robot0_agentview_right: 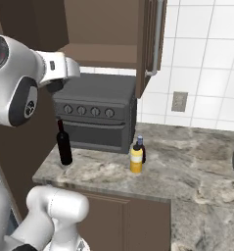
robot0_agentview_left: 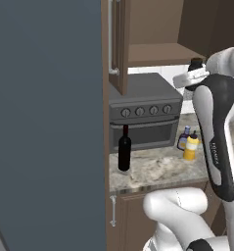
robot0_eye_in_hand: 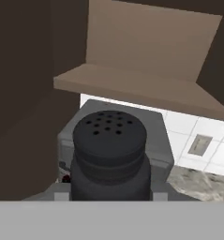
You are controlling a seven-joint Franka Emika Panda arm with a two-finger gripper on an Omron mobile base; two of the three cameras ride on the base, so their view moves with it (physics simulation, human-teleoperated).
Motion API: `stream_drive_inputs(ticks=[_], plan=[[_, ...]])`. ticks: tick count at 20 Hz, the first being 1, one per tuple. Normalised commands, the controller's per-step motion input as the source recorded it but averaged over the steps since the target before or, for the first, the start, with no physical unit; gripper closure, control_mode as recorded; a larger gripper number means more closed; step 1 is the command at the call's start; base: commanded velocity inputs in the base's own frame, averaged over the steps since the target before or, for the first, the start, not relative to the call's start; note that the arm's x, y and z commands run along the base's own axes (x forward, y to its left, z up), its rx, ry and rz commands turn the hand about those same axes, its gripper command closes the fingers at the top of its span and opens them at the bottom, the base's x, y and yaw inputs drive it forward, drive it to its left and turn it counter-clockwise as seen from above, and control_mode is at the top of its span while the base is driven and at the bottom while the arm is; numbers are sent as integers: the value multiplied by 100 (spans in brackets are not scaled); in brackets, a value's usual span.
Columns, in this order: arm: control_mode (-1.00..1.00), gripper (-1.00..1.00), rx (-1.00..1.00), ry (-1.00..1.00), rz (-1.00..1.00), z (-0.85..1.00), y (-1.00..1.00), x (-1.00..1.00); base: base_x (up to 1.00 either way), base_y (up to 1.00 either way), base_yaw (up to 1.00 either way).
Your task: There are various items on the counter. Only move the condiments/shakers into the cabinet.
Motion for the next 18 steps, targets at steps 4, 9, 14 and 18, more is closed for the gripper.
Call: stream_drive_inputs(ticks=[4,9,14,18], plan=[[-100,100,18,-21,6,0,-73,-8,0,0,0],[-100,100,0,-1,0,3,0,7,0,0,0],[-100,100,0,5,-5,41,18,53,0,0,0],[-100,100,0,8,0,13,27,81,0,0,0]])
